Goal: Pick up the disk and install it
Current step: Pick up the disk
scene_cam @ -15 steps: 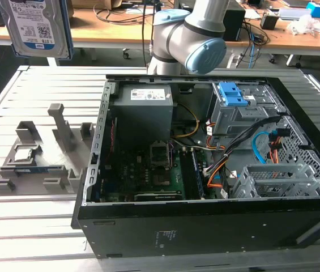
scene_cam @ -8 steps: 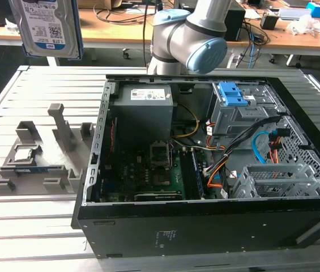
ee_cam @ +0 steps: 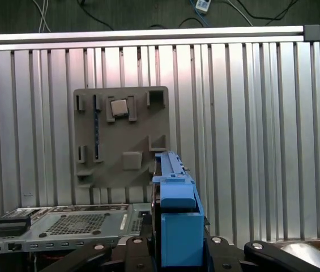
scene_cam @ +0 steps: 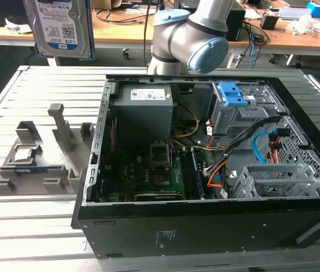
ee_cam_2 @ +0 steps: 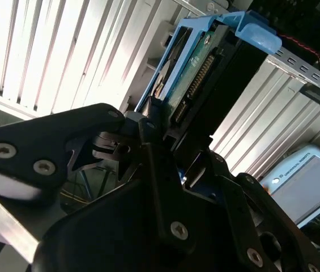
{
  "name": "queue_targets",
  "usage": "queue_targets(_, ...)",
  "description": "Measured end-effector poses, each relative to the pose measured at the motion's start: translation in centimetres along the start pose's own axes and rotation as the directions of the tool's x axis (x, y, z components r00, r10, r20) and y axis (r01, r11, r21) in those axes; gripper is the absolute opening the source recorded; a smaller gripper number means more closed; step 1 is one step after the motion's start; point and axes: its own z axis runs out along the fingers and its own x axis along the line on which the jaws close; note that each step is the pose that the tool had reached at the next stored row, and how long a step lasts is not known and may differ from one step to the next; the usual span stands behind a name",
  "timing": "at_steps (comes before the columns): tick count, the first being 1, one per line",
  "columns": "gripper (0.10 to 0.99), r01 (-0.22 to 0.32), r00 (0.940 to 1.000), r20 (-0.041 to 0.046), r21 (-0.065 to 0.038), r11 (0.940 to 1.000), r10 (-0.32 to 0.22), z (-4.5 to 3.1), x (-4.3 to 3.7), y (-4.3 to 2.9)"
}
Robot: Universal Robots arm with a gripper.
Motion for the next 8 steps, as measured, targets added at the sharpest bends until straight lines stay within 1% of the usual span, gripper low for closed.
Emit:
queue_targets(2,0.365,0.000,1.0000,0.0000,0.000,1.0000,0.000,-0.01,-0.07,-0.78)
queue_targets(5,0.365,0.000,1.0000,0.0000,0.000,1.0000,0.000,-0.03,-0.25,-2.71)
queue_targets(6,0.365,0.000,1.0000,-0.0001,0.000,1.0000,0.000,-0.04,-0.27,-3.04)
queue_targets(8,0.365,0.000,1.0000,-0.0002,0.000,1.0000,0.000,-0.04,-0.29,-3.48)
